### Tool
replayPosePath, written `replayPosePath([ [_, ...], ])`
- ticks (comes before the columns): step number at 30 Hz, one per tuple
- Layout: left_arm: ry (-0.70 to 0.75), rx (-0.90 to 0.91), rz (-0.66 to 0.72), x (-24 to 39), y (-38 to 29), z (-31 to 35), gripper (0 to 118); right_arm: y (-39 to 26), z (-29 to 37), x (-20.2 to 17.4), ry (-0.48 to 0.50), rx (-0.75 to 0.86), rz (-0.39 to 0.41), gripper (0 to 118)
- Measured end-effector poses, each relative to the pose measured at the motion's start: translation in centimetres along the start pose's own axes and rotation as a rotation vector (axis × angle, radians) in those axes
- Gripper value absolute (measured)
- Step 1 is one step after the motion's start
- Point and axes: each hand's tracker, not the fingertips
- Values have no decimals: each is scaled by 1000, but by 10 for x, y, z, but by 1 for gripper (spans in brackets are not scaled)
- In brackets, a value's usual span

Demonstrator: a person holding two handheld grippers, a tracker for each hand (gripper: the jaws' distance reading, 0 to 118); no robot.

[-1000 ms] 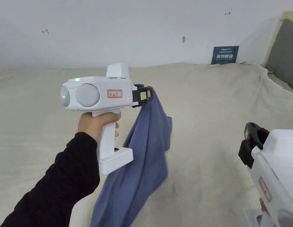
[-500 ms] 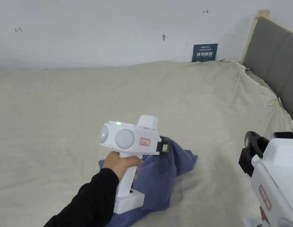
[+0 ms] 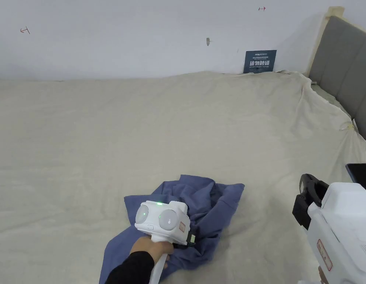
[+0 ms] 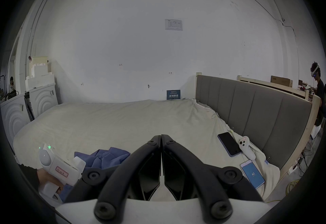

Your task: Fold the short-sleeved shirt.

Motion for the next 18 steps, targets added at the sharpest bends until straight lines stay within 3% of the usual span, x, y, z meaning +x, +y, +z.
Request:
replayPosePath([
  [3, 14, 13, 13, 2, 3, 14, 58, 0, 3, -3, 5, 2, 7, 0],
  [4, 10, 34, 5, 4, 2, 26, 58, 1, 4, -3, 7, 4, 9, 0],
  [6, -14, 105, 19, 4, 4, 47, 70, 4, 6, -5, 11, 11, 10, 0],
  [8, -32, 191, 17, 4, 4, 76, 98, 7, 8, -7, 13, 21, 11, 0],
  [9, -23, 245, 16, 4, 5, 91, 105, 9, 9, -8, 15, 27, 13, 0],
  [18, 136, 701, -23, -8, -7, 214, 108, 29, 18, -23, 36, 86, 28, 0],
])
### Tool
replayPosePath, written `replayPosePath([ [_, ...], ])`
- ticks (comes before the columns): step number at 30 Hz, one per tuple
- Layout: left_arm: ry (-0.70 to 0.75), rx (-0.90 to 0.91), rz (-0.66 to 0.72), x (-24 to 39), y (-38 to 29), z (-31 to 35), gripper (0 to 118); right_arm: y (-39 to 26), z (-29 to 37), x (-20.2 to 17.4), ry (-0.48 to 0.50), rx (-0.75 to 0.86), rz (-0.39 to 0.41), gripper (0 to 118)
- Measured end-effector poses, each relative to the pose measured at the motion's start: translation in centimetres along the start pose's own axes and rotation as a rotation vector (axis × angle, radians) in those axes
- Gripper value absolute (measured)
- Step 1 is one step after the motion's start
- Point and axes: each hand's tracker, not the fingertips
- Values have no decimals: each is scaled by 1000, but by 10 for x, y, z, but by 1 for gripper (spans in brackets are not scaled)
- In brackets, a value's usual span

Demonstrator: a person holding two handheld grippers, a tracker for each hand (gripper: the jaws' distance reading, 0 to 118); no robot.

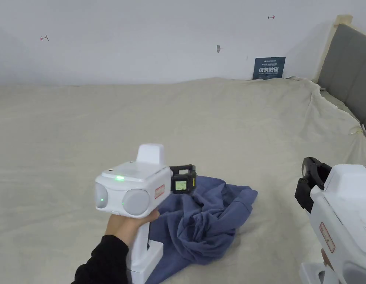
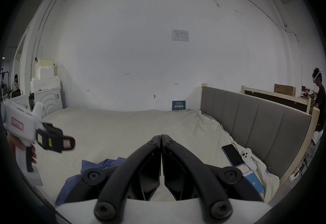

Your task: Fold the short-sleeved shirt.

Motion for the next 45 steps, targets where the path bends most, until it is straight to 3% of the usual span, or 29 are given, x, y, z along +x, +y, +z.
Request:
replayPosePath([
  [8, 224, 274, -14, -28, -7, 46, 108, 16, 3, -16, 23, 43, 2, 0],
  [11, 307, 305, -32, -37, -16, 51, 102, 19, 4, -22, 30, 52, 6, 0],
  [12, 310, 312, -39, -39, -19, 52, 96, 20, 3, -23, 33, 54, 6, 0],
  [15, 346, 330, -49, -48, -30, 56, 64, 20, 3, -26, 40, 56, 8, 0],
  [18, 366, 354, -37, -57, -38, 59, 48, 22, 5, -30, 45, 58, 9, 0],
  [21, 355, 386, -11, -63, -42, 65, 6, 22, 5, -33, 48, 56, 13, 0],
  [22, 343, 392, -2, -65, -42, 66, 0, 22, 5, -33, 48, 56, 14, 0],
  [40, 315, 360, 21, -72, -40, 65, 0, 24, 7, -38, 55, 50, 16, 0],
  [45, 281, 252, 62, -78, -41, 57, 0, 23, 6, -39, 57, 45, 16, 0],
])
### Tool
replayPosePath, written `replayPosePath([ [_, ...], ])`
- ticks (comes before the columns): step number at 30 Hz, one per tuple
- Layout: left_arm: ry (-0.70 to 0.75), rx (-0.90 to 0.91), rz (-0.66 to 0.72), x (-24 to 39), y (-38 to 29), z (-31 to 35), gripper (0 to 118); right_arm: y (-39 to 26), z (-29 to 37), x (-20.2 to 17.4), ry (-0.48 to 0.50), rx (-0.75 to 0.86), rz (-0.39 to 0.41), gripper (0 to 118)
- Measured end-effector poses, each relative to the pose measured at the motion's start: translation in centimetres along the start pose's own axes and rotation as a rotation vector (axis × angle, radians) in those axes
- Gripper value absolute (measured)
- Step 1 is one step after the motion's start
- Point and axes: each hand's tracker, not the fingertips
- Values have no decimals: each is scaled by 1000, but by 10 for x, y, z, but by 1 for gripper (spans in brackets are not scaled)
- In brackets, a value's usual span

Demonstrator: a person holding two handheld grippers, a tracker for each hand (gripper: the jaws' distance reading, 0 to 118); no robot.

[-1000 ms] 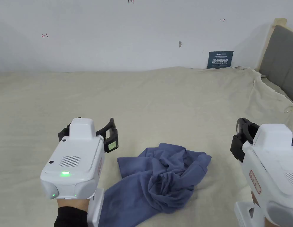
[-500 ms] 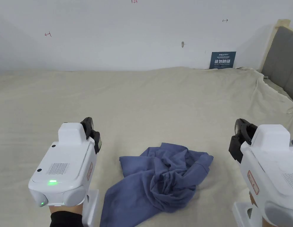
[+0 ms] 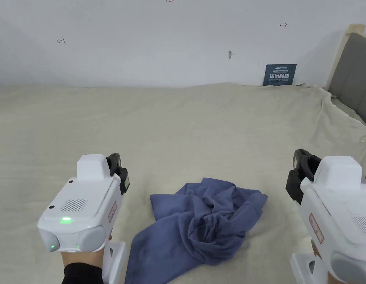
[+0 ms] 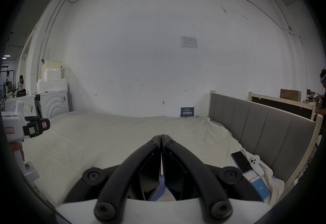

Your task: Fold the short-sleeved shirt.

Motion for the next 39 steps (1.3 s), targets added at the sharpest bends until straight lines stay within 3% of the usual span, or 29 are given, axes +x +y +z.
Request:
replayPosePath([
  [12, -73, -609, 162, -7, -87, -33, 0, -11, -5, -1, 15, -33, -1, 0],
  [15, -81, -680, 218, -7, -114, -29, 0, -15, -7, -2, 22, -48, 5, 0],
  [18, -56, -735, 219, -6, -134, -24, 8, -20, -8, -2, 27, -60, 4, 0],
  [20, -44, -769, 201, -5, -145, -23, 30, -21, -7, -4, 28, -69, 3, 0],
  [22, -32, -796, 185, -2, -154, -20, 66, -22, -8, -4, 30, -77, 1, 0],
  [24, -21, -830, 164, 0, -161, -21, 82, -25, -9, -4, 31, -84, -1, 0],
  [25, -7, -838, 155, 2, -164, -20, 85, -26, -10, -3, 32, -87, -1, 0],
  [32, 38, -848, 89, 15, -183, -17, 83, -30, -13, -3, 35, -102, -3, 0],
  [34, 65, -851, 50, 21, -183, -17, 77, -32, -14, -3, 35, -106, -4, 0],
  [36, 50, -834, 30, 25, -182, -14, 59, -34, -16, -2, 35, -111, -8, 0],
  [39, -1, -803, 11, 28, -180, -12, 5, -38, -21, -1, 36, -120, -12, 0],
])
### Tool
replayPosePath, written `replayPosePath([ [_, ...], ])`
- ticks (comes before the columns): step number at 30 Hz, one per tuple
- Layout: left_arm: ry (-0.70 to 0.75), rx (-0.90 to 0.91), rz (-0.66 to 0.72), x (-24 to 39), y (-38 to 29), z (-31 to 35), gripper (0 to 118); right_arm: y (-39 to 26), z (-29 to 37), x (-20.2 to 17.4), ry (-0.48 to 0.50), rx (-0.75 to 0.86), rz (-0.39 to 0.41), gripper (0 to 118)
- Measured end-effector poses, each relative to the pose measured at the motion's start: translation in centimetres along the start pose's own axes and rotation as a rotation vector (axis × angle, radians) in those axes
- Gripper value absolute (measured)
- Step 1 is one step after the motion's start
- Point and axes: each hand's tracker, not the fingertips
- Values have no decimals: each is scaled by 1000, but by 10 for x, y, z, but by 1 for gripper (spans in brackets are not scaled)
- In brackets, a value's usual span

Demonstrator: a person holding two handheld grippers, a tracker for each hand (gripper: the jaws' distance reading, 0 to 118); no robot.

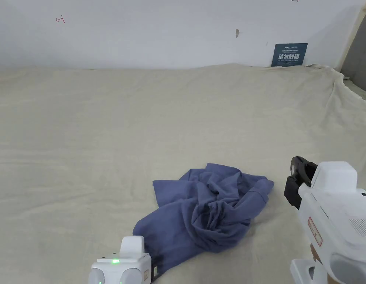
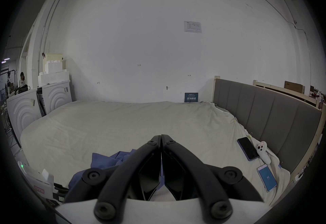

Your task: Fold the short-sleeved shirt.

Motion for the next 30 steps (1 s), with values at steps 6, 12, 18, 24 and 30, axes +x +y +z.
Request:
replayPosePath([
  [6, -112, 105, 77, -13, 19, 22, 0, -8, -28, 8, 3, -54, -19, 0],
  [12, -176, 198, 126, -32, 53, 49, 0, -21, -96, 24, -1, -247, -44, 2],
  [18, -187, 220, 112, -37, 70, 48, 0, -51, -179, 35, -9, -471, -31, 75],
  [24, -199, 209, 107, -38, 72, 42, 0, -82, -238, 37, -24, -649, -75, 81],
  [30, -201, 195, 113, -39, 71, 36, 0, -112, -277, 36, -41, -769, -104, 69],
])
